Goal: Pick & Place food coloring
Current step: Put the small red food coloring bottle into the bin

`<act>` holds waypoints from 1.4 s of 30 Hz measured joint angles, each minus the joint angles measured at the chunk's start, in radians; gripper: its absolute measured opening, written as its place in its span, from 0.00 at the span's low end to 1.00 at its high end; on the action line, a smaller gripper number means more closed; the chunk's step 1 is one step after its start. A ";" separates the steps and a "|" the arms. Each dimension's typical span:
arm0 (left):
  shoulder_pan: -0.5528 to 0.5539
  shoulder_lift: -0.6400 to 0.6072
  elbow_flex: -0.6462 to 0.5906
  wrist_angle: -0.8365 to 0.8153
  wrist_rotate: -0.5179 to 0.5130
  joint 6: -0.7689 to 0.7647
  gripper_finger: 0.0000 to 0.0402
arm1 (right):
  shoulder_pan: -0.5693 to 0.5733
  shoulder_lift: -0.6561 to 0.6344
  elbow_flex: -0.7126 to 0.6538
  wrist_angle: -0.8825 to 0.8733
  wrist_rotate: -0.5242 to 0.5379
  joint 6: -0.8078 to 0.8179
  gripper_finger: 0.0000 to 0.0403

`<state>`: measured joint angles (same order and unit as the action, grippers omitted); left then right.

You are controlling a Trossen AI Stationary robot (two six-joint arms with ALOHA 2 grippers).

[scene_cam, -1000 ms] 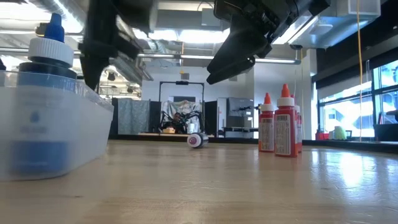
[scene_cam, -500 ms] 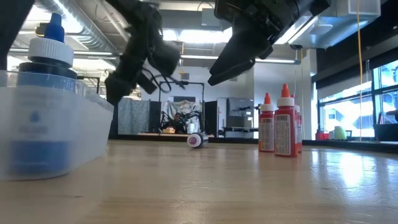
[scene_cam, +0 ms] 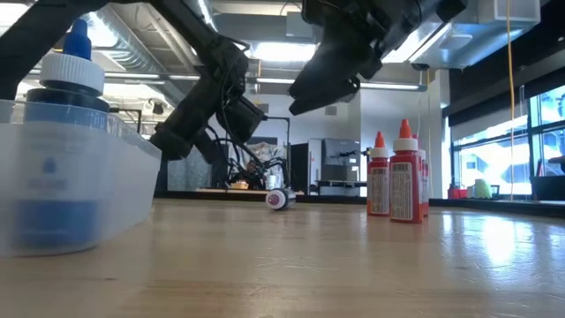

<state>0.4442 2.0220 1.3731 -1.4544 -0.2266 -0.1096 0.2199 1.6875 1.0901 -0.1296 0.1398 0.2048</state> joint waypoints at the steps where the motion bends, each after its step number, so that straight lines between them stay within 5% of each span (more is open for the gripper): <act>1: 0.000 0.004 0.000 0.006 0.000 0.007 0.25 | 0.000 0.000 0.000 0.008 0.000 0.011 0.63; 12: 0.005 0.008 0.000 0.074 0.001 0.034 0.25 | 0.000 0.000 0.000 0.069 0.000 0.132 0.63; 42: 0.109 0.007 -0.108 0.151 0.035 0.139 0.24 | 0.000 0.000 0.000 0.125 0.000 0.131 0.63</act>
<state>0.5529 2.0293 1.2652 -1.3036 -0.1914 0.0291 0.2199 1.6875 1.0901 -0.0044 0.1394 0.3355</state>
